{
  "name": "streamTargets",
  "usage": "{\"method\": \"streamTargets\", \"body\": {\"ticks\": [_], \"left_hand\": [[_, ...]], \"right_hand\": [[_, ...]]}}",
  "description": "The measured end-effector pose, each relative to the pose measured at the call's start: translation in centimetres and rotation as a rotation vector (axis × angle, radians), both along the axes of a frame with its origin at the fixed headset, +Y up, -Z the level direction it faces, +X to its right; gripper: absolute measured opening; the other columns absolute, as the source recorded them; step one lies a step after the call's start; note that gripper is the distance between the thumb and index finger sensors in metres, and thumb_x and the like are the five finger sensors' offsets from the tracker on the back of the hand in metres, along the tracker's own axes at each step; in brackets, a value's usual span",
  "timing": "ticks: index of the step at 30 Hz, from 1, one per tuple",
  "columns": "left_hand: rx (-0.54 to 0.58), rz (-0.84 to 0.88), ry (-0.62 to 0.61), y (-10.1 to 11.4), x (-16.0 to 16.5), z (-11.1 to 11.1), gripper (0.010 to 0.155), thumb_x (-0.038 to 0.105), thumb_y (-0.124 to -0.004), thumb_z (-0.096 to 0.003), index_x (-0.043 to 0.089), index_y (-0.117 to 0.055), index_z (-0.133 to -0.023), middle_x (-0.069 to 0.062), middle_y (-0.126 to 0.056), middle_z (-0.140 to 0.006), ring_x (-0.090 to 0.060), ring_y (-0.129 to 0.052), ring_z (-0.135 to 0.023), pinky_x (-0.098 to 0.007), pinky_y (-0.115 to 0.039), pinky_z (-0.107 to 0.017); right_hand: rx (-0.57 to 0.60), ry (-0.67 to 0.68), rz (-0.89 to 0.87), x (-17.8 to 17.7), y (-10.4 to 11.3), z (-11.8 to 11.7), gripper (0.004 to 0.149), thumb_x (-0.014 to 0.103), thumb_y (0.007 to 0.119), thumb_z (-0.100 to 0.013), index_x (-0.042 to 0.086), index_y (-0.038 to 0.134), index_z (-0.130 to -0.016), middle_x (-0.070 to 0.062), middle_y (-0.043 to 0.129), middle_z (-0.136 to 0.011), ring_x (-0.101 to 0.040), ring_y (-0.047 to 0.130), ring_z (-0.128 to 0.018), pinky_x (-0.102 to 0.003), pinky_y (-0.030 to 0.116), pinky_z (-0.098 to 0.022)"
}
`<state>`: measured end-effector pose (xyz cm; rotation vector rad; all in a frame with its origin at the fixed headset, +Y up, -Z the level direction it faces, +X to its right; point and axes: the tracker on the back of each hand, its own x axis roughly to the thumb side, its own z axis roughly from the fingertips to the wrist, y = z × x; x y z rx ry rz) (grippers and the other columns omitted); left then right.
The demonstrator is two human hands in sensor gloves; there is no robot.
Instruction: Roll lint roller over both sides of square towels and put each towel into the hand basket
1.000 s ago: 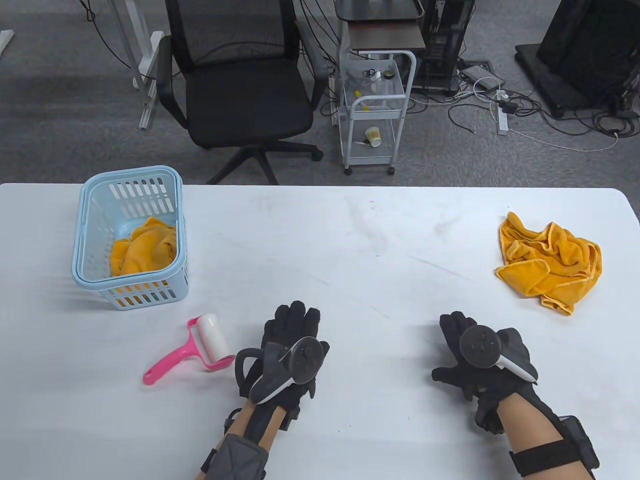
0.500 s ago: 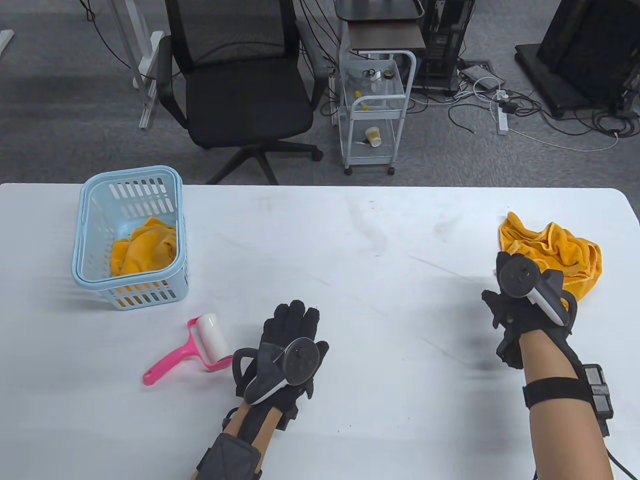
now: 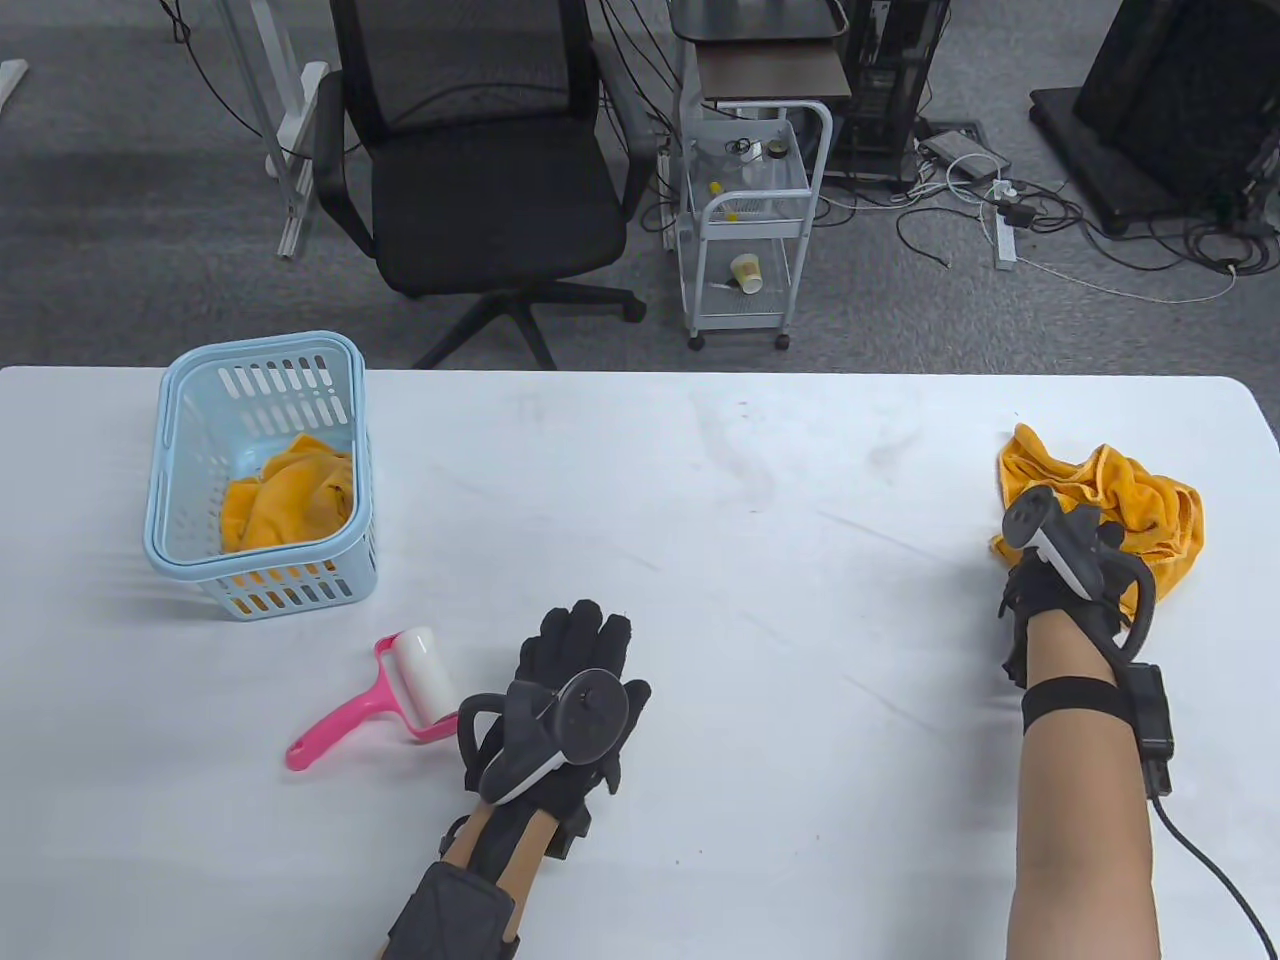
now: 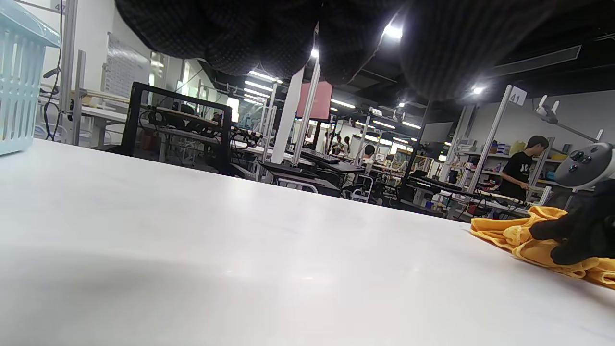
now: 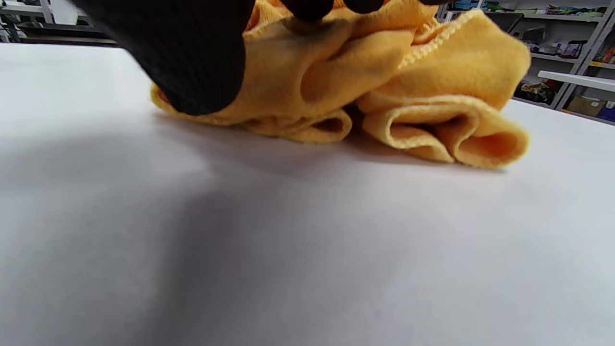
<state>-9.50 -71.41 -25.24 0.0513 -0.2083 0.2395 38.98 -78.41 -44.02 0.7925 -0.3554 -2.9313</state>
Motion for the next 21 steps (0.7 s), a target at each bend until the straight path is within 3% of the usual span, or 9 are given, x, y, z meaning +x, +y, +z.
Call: {"method": "streamTargets", "body": {"ticks": [4,7,10,13,18,19,21], "left_hand": [[-0.01,-0.003,-0.001,-0.1,0.0,0.0,0.062,0.052,-0.077,-0.0498,0.026,-0.065,-0.105,-0.013,-0.055,-0.118,-0.048,-0.061,-0.106,-0.062,-0.058,-0.073],[-0.019,-0.008,-0.006,-0.2,0.1,-0.1,0.062,0.052,-0.078,-0.0498,0.026,-0.065,-0.105,-0.013,-0.055,-0.118,-0.048,-0.061,-0.106,-0.062,-0.058,-0.073],[-0.019,-0.009,-0.008,-0.2,0.1,0.0,0.062,0.052,-0.077,-0.0498,0.026,-0.065,-0.105,-0.013,-0.055,-0.118,-0.048,-0.061,-0.106,-0.062,-0.058,-0.073],[-0.015,0.001,-0.006,-0.1,0.0,0.0,0.062,0.052,-0.077,-0.0498,0.026,-0.065,-0.105,-0.013,-0.055,-0.118,-0.048,-0.061,-0.106,-0.062,-0.058,-0.073],[-0.016,0.005,-0.015,-0.1,0.1,0.0,0.062,0.053,-0.077,-0.0498,0.027,-0.066,-0.104,-0.013,-0.054,-0.118,-0.048,-0.06,-0.107,-0.062,-0.058,-0.073],[-0.007,-0.006,-0.021,-0.1,0.2,0.0,0.062,0.053,-0.077,-0.0497,0.027,-0.066,-0.104,-0.013,-0.054,-0.118,-0.048,-0.06,-0.107,-0.062,-0.058,-0.073],[0.005,-0.022,-0.028,0.0,0.4,0.1,0.061,0.053,-0.077,-0.0496,0.027,-0.066,-0.104,-0.013,-0.054,-0.118,-0.048,-0.06,-0.107,-0.062,-0.058,-0.073]], "right_hand": [[0.022,-0.005,0.051,-0.3,-0.9,-0.1,0.068,0.035,0.084,-0.053,0.027,0.049,-0.111,-0.015,0.031,-0.117,-0.047,0.031,-0.107,-0.068,0.044,-0.072],[0.07,-0.002,0.123,-0.8,-0.8,-0.2,0.058,0.034,0.085,-0.052,0.027,0.061,-0.104,-0.014,0.04,-0.116,-0.045,0.04,-0.107,-0.067,0.047,-0.073],[0.134,-0.015,0.152,-0.9,-0.3,-0.1,0.044,0.032,0.084,-0.052,0.028,0.07,-0.094,-0.012,0.049,-0.114,-0.043,0.046,-0.107,-0.065,0.05,-0.073],[0.185,-0.005,0.157,-0.9,1.0,0.2,0.042,0.033,0.084,-0.052,0.03,0.07,-0.092,-0.011,0.052,-0.114,-0.042,0.048,-0.107,-0.065,0.051,-0.073],[0.356,0.016,0.135,-1.3,6.1,1.4,0.042,0.034,0.083,-0.052,0.032,0.07,-0.092,-0.009,0.054,-0.113,-0.041,0.049,-0.107,-0.064,0.051,-0.073],[0.439,0.022,0.105,-1.5,8.9,1.9,0.042,0.034,0.083,-0.052,0.032,0.07,-0.092,-0.009,0.054,-0.113,-0.041,0.05,-0.107,-0.065,0.051,-0.073],[0.513,0.036,0.053,-1.9,12.0,2.8,0.041,0.034,0.083,-0.053,0.032,0.07,-0.092,-0.01,0.054,-0.113,-0.041,0.049,-0.107,-0.065,0.05,-0.073]]}}
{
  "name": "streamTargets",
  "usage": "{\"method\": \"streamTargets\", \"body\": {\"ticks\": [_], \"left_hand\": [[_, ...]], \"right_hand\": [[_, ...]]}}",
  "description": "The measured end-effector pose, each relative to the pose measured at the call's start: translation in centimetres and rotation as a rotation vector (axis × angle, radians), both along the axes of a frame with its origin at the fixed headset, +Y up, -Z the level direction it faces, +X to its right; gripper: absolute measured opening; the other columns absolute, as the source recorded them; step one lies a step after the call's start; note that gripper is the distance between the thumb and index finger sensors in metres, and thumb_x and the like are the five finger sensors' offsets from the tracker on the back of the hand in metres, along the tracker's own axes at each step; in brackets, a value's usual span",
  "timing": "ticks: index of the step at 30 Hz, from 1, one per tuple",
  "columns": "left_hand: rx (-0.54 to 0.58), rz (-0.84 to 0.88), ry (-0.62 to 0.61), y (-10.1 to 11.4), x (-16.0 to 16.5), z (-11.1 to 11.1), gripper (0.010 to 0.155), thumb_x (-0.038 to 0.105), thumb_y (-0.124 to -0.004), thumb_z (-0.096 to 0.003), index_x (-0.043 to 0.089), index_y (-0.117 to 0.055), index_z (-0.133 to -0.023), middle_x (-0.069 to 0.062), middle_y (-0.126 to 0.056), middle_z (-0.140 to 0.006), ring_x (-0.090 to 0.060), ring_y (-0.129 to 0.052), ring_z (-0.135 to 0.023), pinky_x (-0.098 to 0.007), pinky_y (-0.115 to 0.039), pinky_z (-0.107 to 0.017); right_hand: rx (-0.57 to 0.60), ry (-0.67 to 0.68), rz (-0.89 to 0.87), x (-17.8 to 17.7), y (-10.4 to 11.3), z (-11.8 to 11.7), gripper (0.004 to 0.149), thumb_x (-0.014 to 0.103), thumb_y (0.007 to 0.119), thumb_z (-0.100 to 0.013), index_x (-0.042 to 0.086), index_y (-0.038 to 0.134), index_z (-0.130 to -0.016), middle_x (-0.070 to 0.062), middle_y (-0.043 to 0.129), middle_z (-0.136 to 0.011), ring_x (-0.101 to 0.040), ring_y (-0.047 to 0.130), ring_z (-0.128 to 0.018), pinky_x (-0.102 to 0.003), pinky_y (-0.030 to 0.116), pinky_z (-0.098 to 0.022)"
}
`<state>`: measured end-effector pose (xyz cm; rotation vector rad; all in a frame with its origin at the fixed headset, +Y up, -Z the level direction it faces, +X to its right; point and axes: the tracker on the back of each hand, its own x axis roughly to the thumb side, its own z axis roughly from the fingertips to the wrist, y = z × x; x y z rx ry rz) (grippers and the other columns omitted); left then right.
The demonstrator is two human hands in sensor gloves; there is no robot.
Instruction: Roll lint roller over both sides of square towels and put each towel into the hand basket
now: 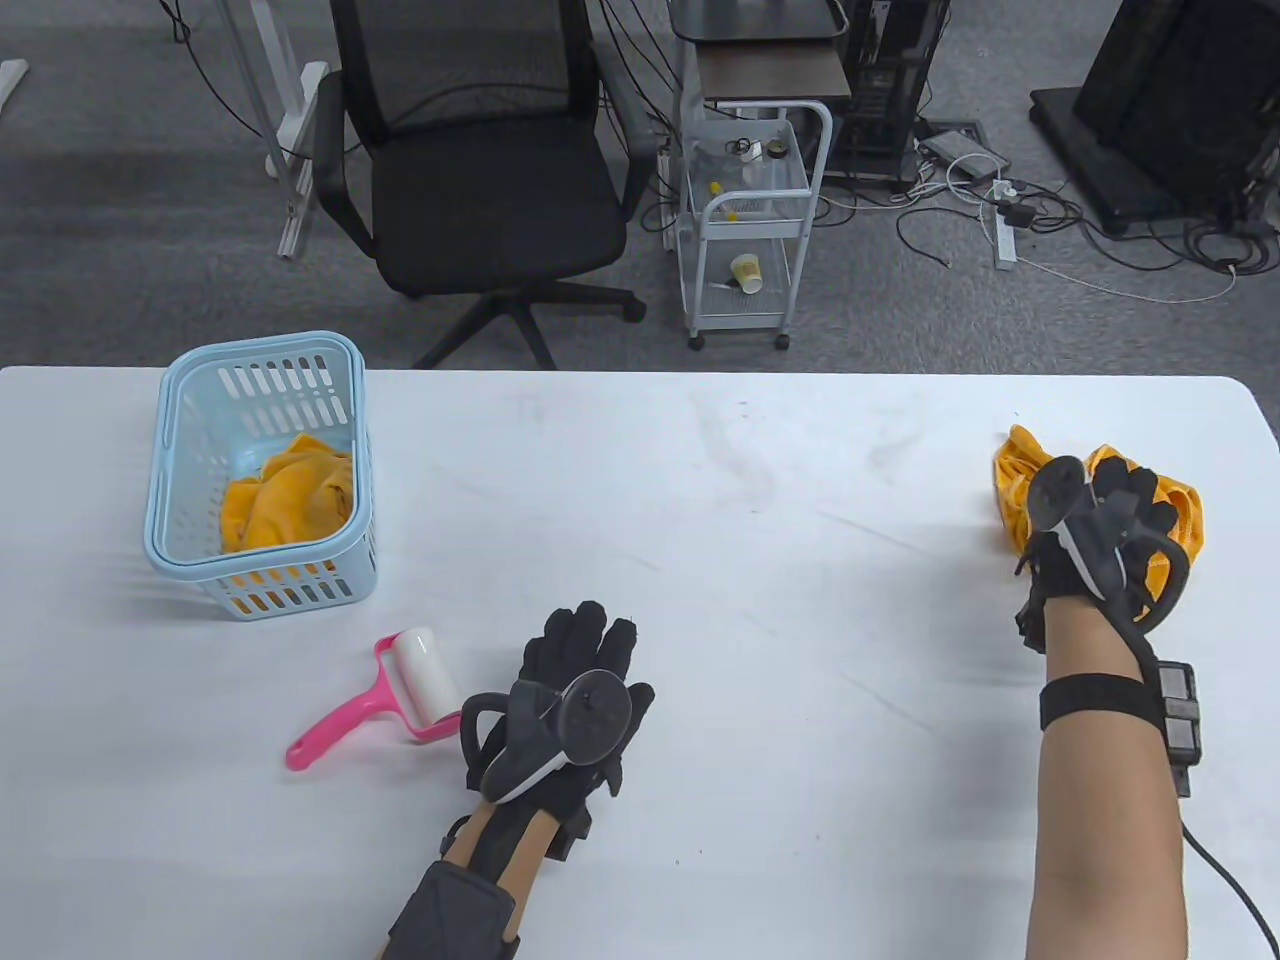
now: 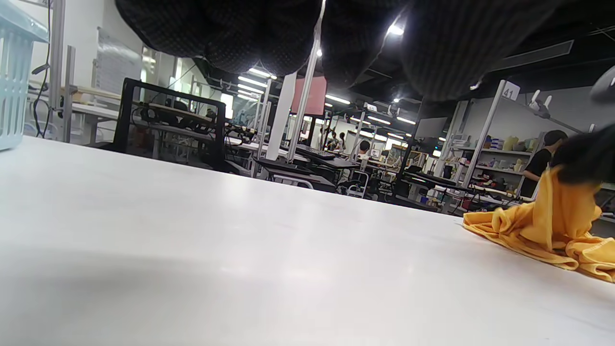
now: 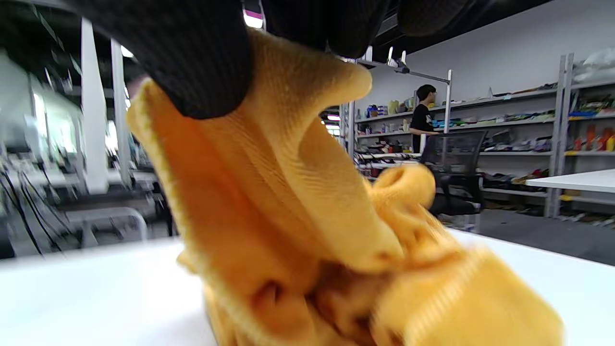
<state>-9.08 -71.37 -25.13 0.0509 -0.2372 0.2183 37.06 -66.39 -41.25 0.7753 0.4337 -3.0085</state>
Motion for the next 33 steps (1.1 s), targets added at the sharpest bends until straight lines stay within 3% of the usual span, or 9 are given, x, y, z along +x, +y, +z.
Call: {"method": "streamTargets", "body": {"ticks": [4,6,8,11,14,18,23,27,33], "left_hand": [[0.008,0.009,-0.022,0.2,0.4,0.2,0.062,0.053,-0.077,-0.0497,0.027,-0.066,-0.104,-0.013,-0.053,-0.118,-0.048,-0.059,-0.107,-0.062,-0.057,-0.073],[0.012,0.011,-0.034,0.3,0.6,0.4,0.062,0.054,-0.077,-0.0496,0.028,-0.065,-0.105,-0.013,-0.053,-0.118,-0.048,-0.059,-0.107,-0.062,-0.058,-0.073],[0.014,0.018,-0.048,0.4,0.9,0.5,0.062,0.054,-0.077,-0.0496,0.028,-0.064,-0.105,-0.013,-0.053,-0.119,-0.048,-0.059,-0.107,-0.062,-0.058,-0.073],[0.009,0.054,-0.071,0.5,1.1,0.7,0.063,0.054,-0.077,-0.0496,0.028,-0.063,-0.105,-0.012,-0.053,-0.119,-0.048,-0.059,-0.107,-0.062,-0.058,-0.073],[-0.004,0.113,-0.104,0.6,1.3,1.0,0.066,0.056,-0.077,-0.0493,0.028,-0.06,-0.106,-0.012,-0.052,-0.119,-0.048,-0.06,-0.107,-0.062,-0.059,-0.073],[-0.063,0.245,-0.19,0.5,2.0,1.3,0.073,0.059,-0.078,-0.0478,0.027,-0.052,-0.109,-0.012,-0.049,-0.12,-0.047,-0.059,-0.108,-0.062,-0.059,-0.074],[-0.139,0.309,-0.227,-0.4,2.9,1.3,0.079,0.06,-0.081,-0.0463,0.026,-0.048,-0.11,-0.012,-0.049,-0.12,-0.047,-0.061,-0.108,-0.062,-0.061,-0.074],[-0.166,0.3,-0.199,-1.5,3.2,1.1,0.069,0.057,-0.082,-0.0471,0.028,-0.059,-0.106,-0.008,-0.064,-0.115,-0.042,-0.076,-0.102,-0.06,-0.067,-0.072],[-0.128,0.274,-0.149,-1.7,3.1,1.0,0.045,0.048,-0.079,-0.0524,0.034,-0.075,-0.096,-0.001,-0.081,-0.104,-0.035,-0.09,-0.093,-0.057,-0.074,-0.069]], "right_hand": [[0.152,0.113,0.019,-2.3,7.0,2.7,0.041,0.034,0.083,-0.053,0.032,0.07,-0.092,-0.01,0.054,-0.113,-0.042,0.049,-0.107,-0.065,0.05,-0.073],[0.208,0.191,0.019,-3.9,9.5,4.3,0.041,0.035,0.083,-0.053,0.032,0.07,-0.092,-0.011,0.055,-0.113,-0.042,0.05,-0.106,-0.065,0.051,-0.073],[0.232,0.305,0.005,-6.4,11.5,6.3,0.041,0.034,0.084,-0.053,0.03,0.071,-0.092,-0.012,0.056,-0.113,-0.043,0.051,-0.106,-0.066,0.051,-0.072],[0.239,0.444,0.018,-9.8,12.4,8.8,0.042,0.034,0.084,-0.053,0.028,0.072,-0.092,-0.013,0.057,-0.112,-0.044,0.052,-0.105,-0.066,0.052,-0.071],[0.185,0.572,0.018,-13.3,11.6,10.9,0.042,0.037,0.086,-0.052,0.024,0.076,-0.091,-0.015,0.06,-0.111,-0.045,0.054,-0.104,-0.067,0.053,-0.07],[0.042,0.796,-0.021,-19.8,6.1,14.0,0.041,0.038,0.087,-0.051,0.022,0.079,-0.088,-0.015,0.063,-0.11,-0.045,0.057,-0.103,-0.067,0.054,-0.069],[0.056,0.934,-0.183,-24.0,0.7,17.1,0.041,0.039,0.088,-0.05,0.022,0.079,-0.087,-0.013,0.068,-0.107,-0.044,0.062,-0.102,-0.067,0.056,-0.069],[0.076,0.976,-0.268,-24.8,-1.7,18.2,0.042,0.039,0.088,-0.05,0.022,0.078,-0.086,-0.013,0.072,-0.104,-0.044,0.066,-0.1,-0.066,0.057,-0.069],[0.044,1.066,-0.249,-24.2,-2.9,18.6,0.046,0.039,0.088,-0.049,0.021,0.074,-0.088,-0.011,0.071,-0.105,-0.043,0.065,-0.101,-0.066,0.057,-0.069]]}}
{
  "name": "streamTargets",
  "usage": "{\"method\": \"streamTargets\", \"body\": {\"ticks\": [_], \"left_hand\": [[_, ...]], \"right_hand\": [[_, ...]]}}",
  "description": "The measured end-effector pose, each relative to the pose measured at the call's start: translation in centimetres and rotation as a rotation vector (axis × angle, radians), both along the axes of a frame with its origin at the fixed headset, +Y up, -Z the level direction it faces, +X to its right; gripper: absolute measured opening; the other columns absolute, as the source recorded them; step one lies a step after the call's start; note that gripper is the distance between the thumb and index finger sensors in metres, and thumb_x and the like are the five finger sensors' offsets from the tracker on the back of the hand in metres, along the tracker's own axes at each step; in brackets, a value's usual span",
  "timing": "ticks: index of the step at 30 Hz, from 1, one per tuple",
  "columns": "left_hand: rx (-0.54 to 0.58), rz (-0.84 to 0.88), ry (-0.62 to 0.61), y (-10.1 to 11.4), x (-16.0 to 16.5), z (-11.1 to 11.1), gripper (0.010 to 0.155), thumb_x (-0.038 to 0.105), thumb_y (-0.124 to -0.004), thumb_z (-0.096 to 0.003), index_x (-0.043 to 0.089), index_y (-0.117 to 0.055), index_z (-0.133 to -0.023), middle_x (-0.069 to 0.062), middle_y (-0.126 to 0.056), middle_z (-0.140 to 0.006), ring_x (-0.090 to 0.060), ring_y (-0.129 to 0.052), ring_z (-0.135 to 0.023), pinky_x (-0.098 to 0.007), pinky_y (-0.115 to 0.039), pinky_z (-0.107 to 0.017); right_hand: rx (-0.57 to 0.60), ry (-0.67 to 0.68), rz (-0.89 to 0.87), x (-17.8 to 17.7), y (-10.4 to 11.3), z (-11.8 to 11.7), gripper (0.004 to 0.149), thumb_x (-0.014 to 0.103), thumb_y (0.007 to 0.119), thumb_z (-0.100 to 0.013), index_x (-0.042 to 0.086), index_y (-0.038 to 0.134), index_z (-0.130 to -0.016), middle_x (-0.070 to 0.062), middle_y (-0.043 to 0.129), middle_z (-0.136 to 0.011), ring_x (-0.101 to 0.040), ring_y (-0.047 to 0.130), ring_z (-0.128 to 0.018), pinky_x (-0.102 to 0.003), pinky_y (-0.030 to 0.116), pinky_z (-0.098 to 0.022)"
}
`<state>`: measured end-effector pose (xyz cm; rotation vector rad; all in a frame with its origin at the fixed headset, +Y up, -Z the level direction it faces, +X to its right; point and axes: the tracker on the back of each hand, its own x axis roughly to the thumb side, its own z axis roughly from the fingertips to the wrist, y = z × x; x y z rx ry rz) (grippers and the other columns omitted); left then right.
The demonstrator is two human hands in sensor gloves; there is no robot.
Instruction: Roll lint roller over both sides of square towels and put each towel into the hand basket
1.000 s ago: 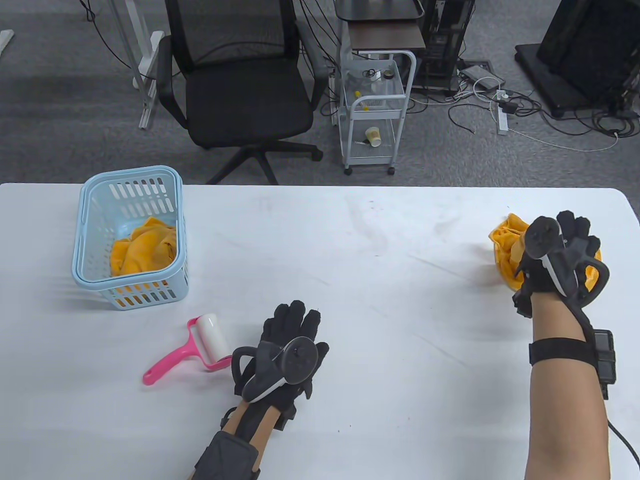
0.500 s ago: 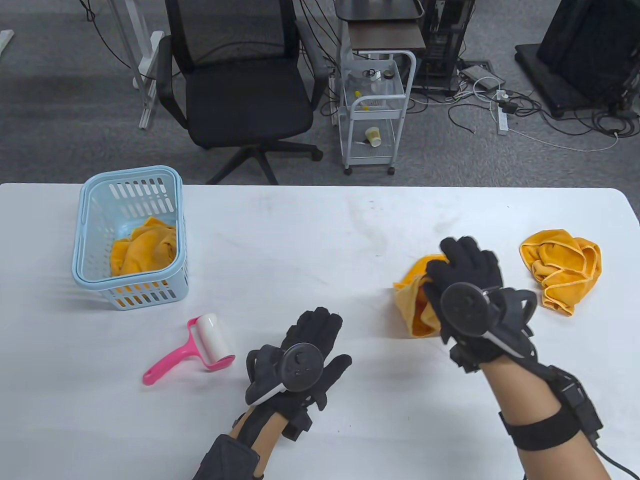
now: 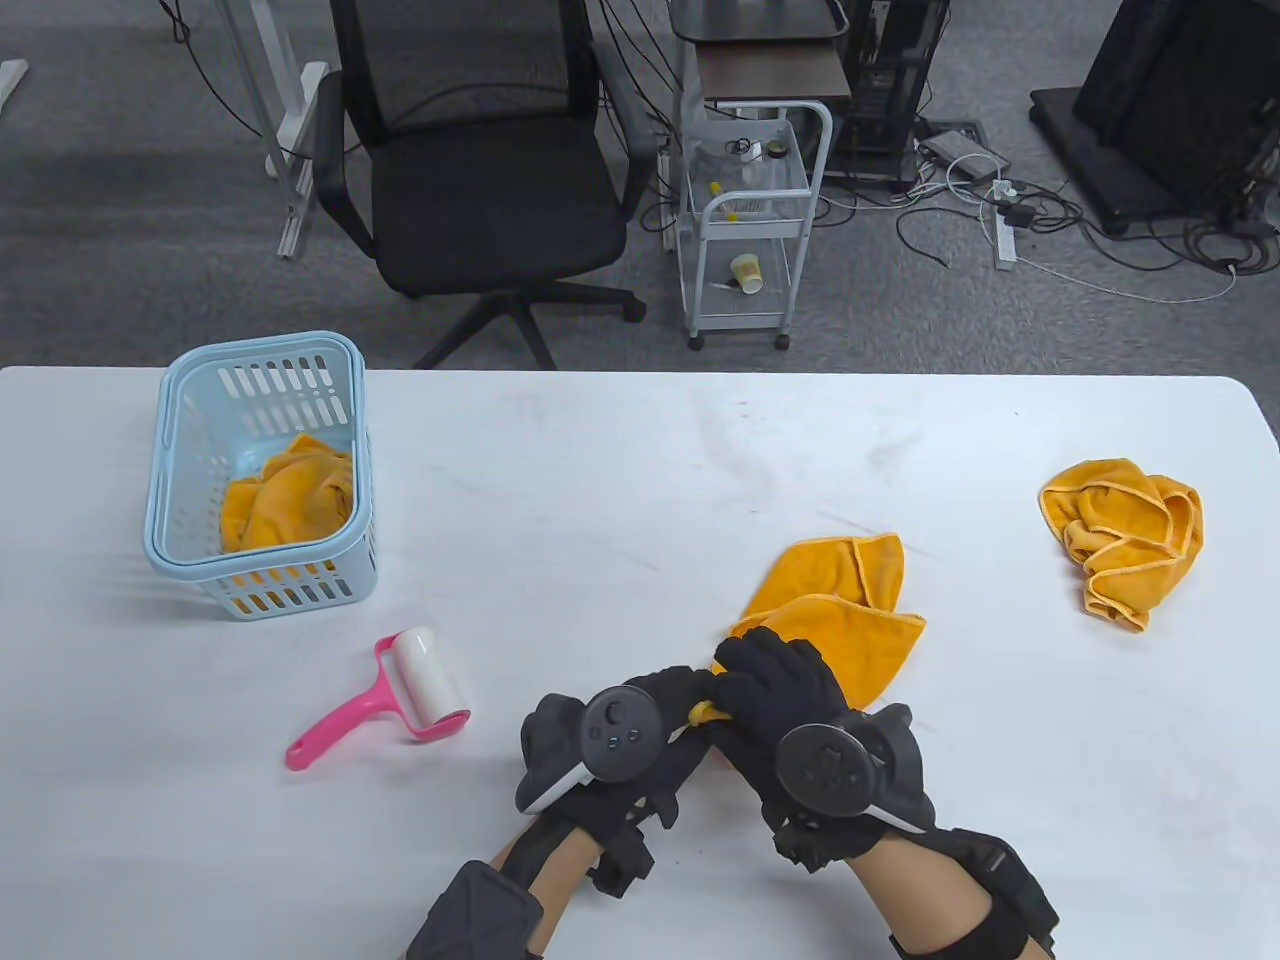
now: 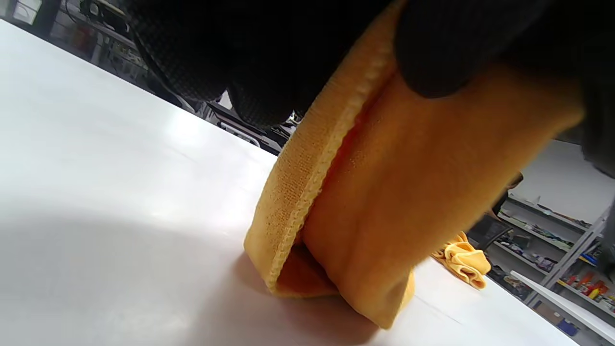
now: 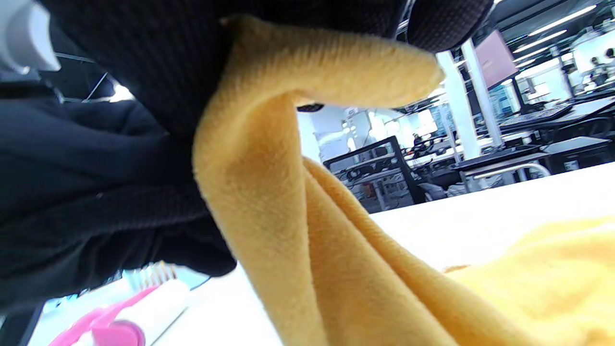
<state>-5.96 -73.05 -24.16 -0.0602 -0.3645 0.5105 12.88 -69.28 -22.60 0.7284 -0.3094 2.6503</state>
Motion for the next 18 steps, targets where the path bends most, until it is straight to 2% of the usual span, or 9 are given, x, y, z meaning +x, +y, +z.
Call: {"method": "streamTargets", "body": {"ticks": [3,6,9,11,14,17,18], "left_hand": [[0.071,-0.053,0.032,0.4,-0.4,0.1,0.045,0.042,-0.077,-0.0539,0.033,-0.073,-0.098,-0.002,-0.084,-0.102,-0.036,-0.093,-0.089,-0.057,-0.075,-0.068],[0.122,-0.096,0.041,0.7,-0.4,0.3,0.044,0.037,-0.076,-0.0546,0.033,-0.071,-0.098,-0.003,-0.085,-0.099,-0.034,-0.095,-0.087,-0.057,-0.076,-0.067],[0.161,-0.1,0.025,1.1,-0.2,0.6,0.042,0.032,-0.076,-0.0546,0.036,-0.072,-0.097,0.001,-0.088,-0.095,-0.031,-0.097,-0.082,-0.057,-0.076,-0.067],[0.182,-0.093,0.022,1.3,-0.1,0.8,0.042,0.031,-0.077,-0.0542,0.036,-0.074,-0.095,0.002,-0.09,-0.092,-0.029,-0.098,-0.08,-0.056,-0.077,-0.067],[0.191,-0.091,0.013,1.5,0.2,1.0,0.041,0.033,-0.078,-0.0538,0.036,-0.075,-0.094,0.003,-0.092,-0.088,-0.026,-0.099,-0.075,-0.056,-0.077,-0.067],[0.207,-0.11,0.014,1.5,0.4,1.1,0.039,0.036,-0.08,-0.053,0.037,-0.077,-0.092,0.004,-0.093,-0.084,-0.024,-0.1,-0.071,-0.056,-0.077,-0.067],[0.206,-0.114,0.013,1.5,0.4,1.1,0.038,0.037,-0.08,-0.0529,0.037,-0.077,-0.091,0.004,-0.093,-0.083,-0.024,-0.1,-0.069,-0.056,-0.077,-0.067]], "right_hand": [[-0.063,0.08,0.02,0.4,-0.6,-0.2,0.051,0.041,0.089,-0.047,0.021,0.072,-0.091,-0.011,0.067,-0.107,-0.043,0.06,-0.103,-0.068,0.054,-0.07],[-0.166,0.133,-0.048,0.7,-1.2,-0.6,0.06,0.051,0.087,-0.045,0.019,0.071,-0.093,-0.013,0.065,-0.109,-0.044,0.058,-0.104,-0.068,0.053,-0.07],[-0.22,0.132,-0.131,1.2,-1.6,-1.0,0.056,0.053,0.079,-0.048,0.019,0.072,-0.093,-0.014,0.066,-0.108,-0.044,0.059,-0.103,-0.068,0.054,-0.069],[-0.215,0.077,-0.165,1.5,-1.6,-1.0,0.061,0.053,0.083,-0.047,0.018,0.071,-0.095,-0.015,0.065,-0.108,-0.045,0.059,-0.102,-0.068,0.054,-0.069],[-0.178,0.043,-0.079,1.4,-2.0,-1.0,0.074,0.061,0.087,-0.041,0.017,0.069,-0.098,-0.015,0.066,-0.108,-0.046,0.06,-0.102,-0.068,0.056,-0.068],[-0.201,0.047,-0.056,1.0,-2.5,-1.1,0.074,0.064,0.088,-0.039,0.016,0.077,-0.095,-0.015,0.068,-0.107,-0.046,0.062,-0.101,-0.068,0.057,-0.067],[-0.215,0.056,-0.053,0.9,-2.7,-1.1,0.069,0.062,0.089,-0.04,0.018,0.08,-0.092,-0.015,0.069,-0.107,-0.046,0.062,-0.101,-0.068,0.057,-0.067]]}}
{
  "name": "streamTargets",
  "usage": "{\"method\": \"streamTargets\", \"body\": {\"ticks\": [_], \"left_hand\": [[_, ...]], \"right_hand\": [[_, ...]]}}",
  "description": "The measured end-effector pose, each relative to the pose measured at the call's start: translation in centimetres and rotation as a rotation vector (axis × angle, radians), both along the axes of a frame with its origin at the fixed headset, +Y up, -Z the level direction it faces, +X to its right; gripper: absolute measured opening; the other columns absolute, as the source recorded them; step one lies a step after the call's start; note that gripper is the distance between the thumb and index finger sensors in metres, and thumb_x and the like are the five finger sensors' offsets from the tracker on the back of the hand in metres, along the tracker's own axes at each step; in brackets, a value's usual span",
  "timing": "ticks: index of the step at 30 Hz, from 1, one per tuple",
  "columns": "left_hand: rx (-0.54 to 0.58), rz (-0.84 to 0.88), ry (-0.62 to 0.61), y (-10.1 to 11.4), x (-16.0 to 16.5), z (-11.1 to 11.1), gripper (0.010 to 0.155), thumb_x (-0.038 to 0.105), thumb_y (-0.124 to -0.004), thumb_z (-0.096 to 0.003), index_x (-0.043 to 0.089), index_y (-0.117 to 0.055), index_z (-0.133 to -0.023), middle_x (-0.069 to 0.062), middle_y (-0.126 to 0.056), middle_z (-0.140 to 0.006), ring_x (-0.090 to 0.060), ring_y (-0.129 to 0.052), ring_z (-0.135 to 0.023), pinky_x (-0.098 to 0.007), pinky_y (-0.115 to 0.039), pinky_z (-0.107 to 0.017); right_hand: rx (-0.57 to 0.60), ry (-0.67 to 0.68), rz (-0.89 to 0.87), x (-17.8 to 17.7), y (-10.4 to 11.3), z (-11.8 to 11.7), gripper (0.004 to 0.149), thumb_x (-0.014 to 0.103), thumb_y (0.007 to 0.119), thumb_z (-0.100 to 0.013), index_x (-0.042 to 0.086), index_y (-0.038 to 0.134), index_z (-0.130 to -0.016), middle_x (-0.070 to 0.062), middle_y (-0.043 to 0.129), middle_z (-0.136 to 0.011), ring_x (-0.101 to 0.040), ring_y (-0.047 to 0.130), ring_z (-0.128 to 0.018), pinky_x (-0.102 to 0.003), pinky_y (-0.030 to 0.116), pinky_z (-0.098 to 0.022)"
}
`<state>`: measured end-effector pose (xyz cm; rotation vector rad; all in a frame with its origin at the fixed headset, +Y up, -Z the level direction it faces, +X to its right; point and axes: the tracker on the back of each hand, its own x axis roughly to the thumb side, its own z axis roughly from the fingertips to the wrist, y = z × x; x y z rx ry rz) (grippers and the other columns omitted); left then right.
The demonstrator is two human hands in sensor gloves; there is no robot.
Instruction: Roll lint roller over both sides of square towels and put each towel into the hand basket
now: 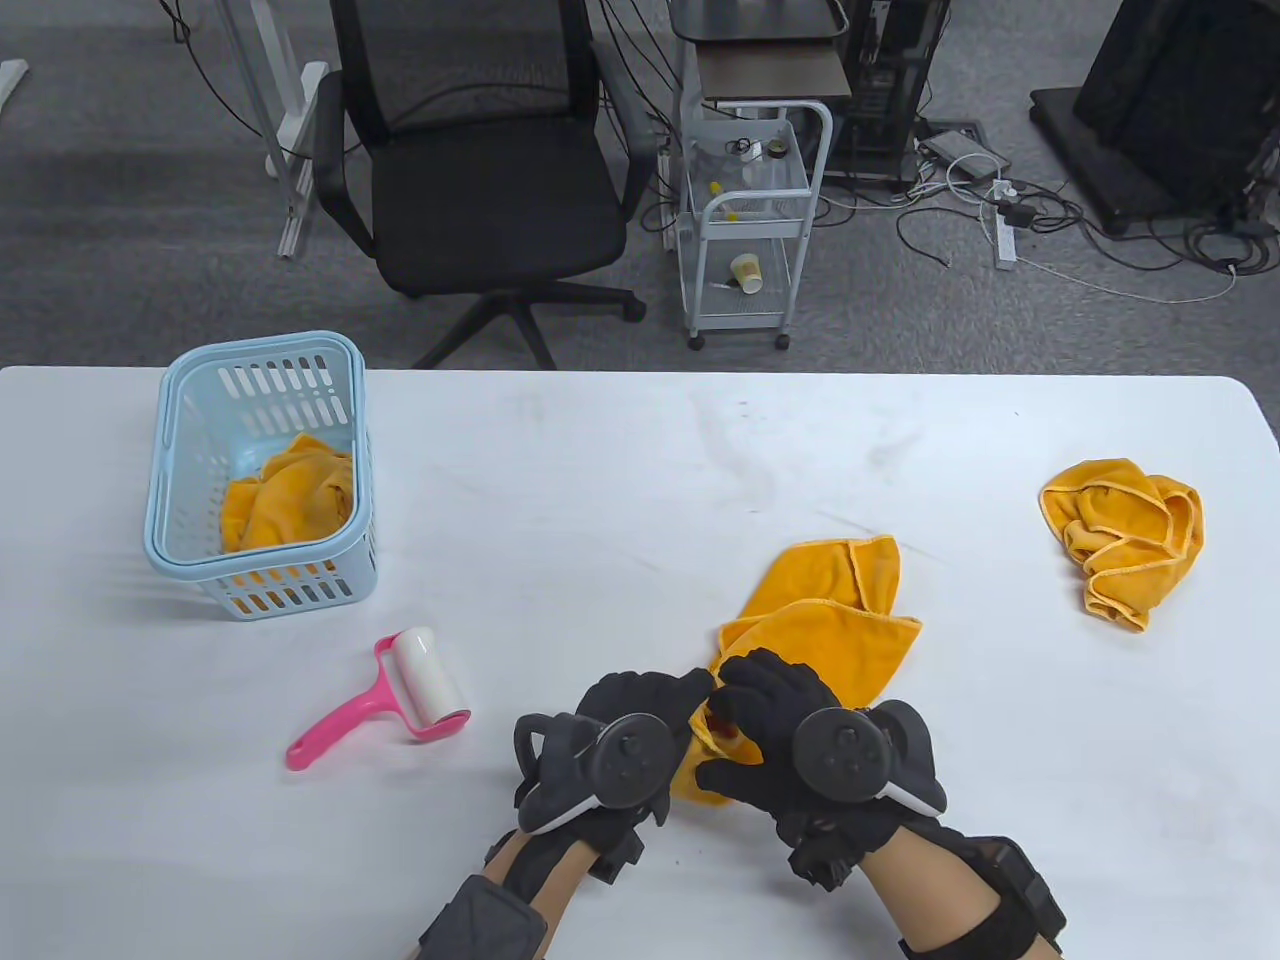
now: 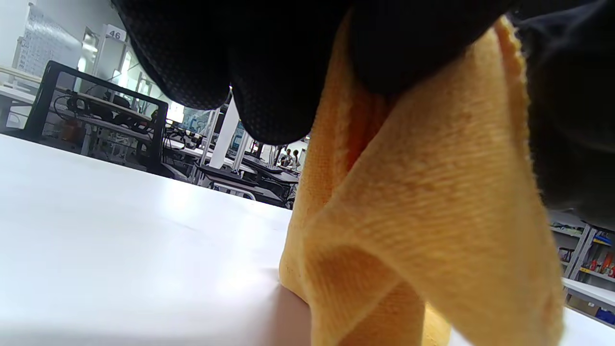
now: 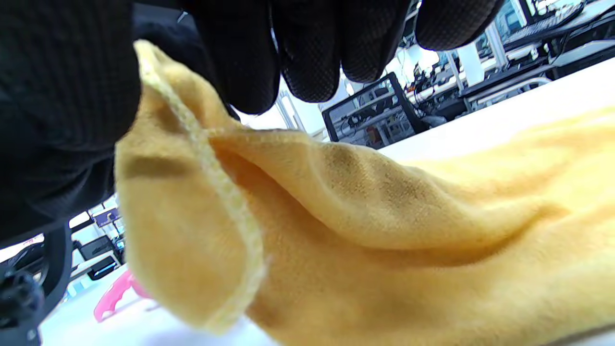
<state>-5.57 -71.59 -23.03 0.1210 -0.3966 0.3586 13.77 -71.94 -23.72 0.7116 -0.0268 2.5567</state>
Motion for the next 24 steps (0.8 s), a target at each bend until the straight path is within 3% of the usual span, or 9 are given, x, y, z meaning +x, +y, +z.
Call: {"method": "streamTargets", "body": {"ticks": [4,9,12,16,21,24], "left_hand": [[-0.007,-0.007,0.003,-0.1,0.0,-0.1,0.039,0.042,-0.083,-0.0515,0.036,-0.079,-0.09,0.004,-0.096,-0.073,-0.021,-0.1,-0.061,-0.055,-0.079,-0.065],[0.078,-0.073,0.037,0.5,-0.3,0.1,0.042,0.046,-0.089,-0.047,0.034,-0.083,-0.087,0.005,-0.098,-0.062,-0.019,-0.101,-0.05,-0.054,-0.082,-0.061],[0.164,-0.227,0.043,0.8,0.2,0.3,0.046,0.049,-0.093,-0.0426,0.034,-0.084,-0.085,0.007,-0.099,-0.058,-0.017,-0.101,-0.046,-0.053,-0.084,-0.059],[0.226,-0.38,0.119,0.9,0.8,0.4,0.048,0.048,-0.093,-0.043,0.037,-0.081,-0.088,0.007,-0.096,-0.069,-0.02,-0.101,-0.058,-0.055,-0.08,-0.063],[0.219,-0.348,0.248,1.1,-0.7,-0.4,0.049,0.04,-0.091,-0.0475,0.035,-0.076,-0.094,0.005,-0.093,-0.086,-0.027,-0.101,-0.074,-0.057,-0.077,-0.066],[0.181,-0.265,0.302,1.4,-2.9,-1.2,0.044,0.035,-0.087,-0.0502,0.035,-0.078,-0.093,0.004,-0.096,-0.086,-0.028,-0.103,-0.074,-0.057,-0.078,-0.065]], "right_hand": [[0.002,-0.012,0.001,-0.4,-0.5,0.0,0.043,0.046,0.086,-0.049,0.02,0.09,-0.083,-0.013,0.074,-0.104,-0.044,0.065,-0.099,-0.068,0.058,-0.067],[0.192,-0.166,-0.015,1.2,1.1,0.4,0.04,0.042,0.082,-0.052,0.021,0.085,-0.086,-0.012,0.073,-0.104,-0.043,0.066,-0.1,-0.067,0.058,-0.068],[0.282,-0.205,-0.099,2.3,2.7,0.9,0.04,0.043,0.081,-0.052,0.019,0.083,-0.084,-0.011,0.074,-0.103,-0.042,0.064,-0.101,-0.067,0.056,-0.069],[0.433,-0.218,-0.133,2.6,4.6,2.2,0.039,0.045,0.081,-0.052,0.018,0.083,-0.08,-0.009,0.075,-0.102,-0.04,0.063,-0.102,-0.067,0.055,-0.07],[0.572,-0.273,-0.123,3.6,6.2,2.9,0.038,0.043,0.081,-0.052,0.016,0.083,-0.08,-0.008,0.075,-0.102,-0.039,0.064,-0.102,-0.067,0.054,-0.071],[0.598,-0.35,-0.145,5.7,7.8,2.6,0.039,0.043,0.082,-0.052,0.017,0.083,-0.08,-0.008,0.075,-0.102,-0.04,0.064,-0.101,-0.067,0.054,-0.071]]}}
